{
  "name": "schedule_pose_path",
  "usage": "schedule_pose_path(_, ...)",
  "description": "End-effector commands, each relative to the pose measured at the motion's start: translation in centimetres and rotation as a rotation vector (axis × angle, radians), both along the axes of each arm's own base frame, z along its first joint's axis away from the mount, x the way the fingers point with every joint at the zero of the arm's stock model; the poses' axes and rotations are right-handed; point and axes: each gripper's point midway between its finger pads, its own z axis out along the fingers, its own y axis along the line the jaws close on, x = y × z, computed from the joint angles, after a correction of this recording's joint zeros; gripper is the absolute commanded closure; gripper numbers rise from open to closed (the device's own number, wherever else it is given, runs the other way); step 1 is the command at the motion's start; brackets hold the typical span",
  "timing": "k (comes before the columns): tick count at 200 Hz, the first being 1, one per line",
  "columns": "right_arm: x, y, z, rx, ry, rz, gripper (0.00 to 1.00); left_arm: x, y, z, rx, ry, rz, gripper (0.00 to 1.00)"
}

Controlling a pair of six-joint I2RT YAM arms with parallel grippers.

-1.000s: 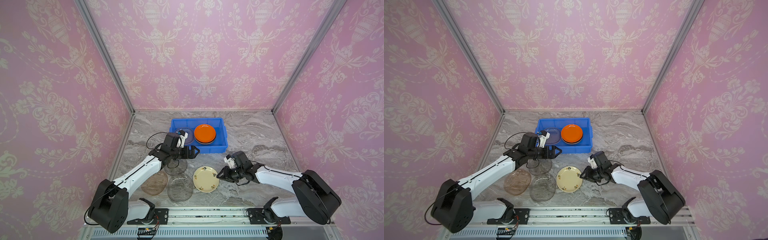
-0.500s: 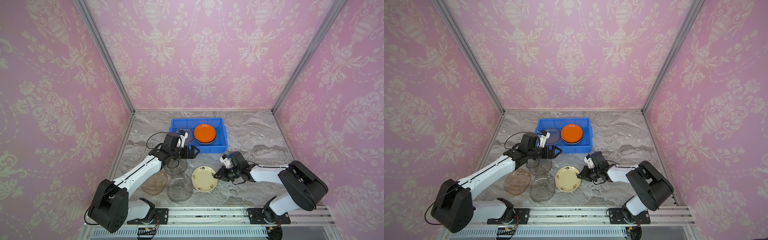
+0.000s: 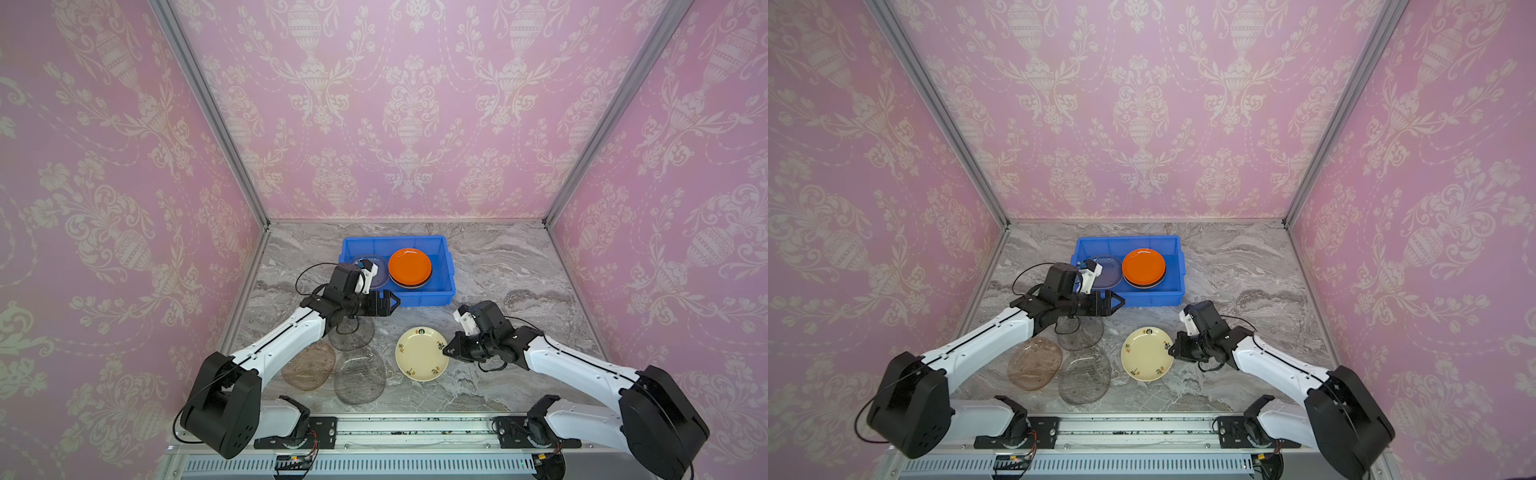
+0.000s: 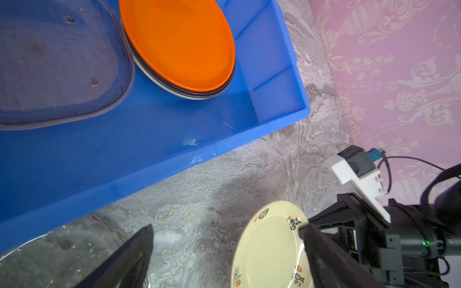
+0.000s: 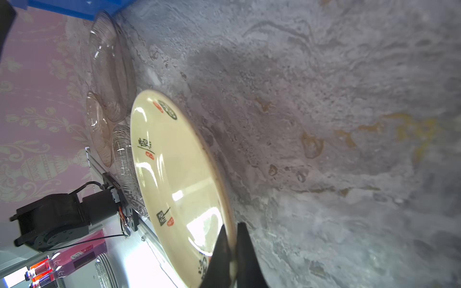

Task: Place the plates into the plastic bin on the countertop
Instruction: Pick up the plate from the bottom-center of the table, then place the plate in the plastic bin.

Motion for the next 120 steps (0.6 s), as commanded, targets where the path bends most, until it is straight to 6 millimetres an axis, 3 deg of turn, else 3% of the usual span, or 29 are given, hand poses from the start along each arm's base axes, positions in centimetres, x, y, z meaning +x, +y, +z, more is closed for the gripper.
schedule_pose_path(1,0.7,-1.0,3.7,-0.037,-0.067,0.015,1.00,0.4,-1.4,1.8,-0.072,-0.051,-0.050,0.08)
schedule_pose_path(38,3.4,-0.4,7.3,-0.015,-0.152,0.028,1.00,0.4,-2.7,3.2,-0.172,-0.070,-0.086,0.19)
schedule_pose_path(120,8.2,0.9,11.0,0.059,-0.256,0.002,1.00,0.6,-3.9,2.4,-0.232,-0.025,-0.113,0.43)
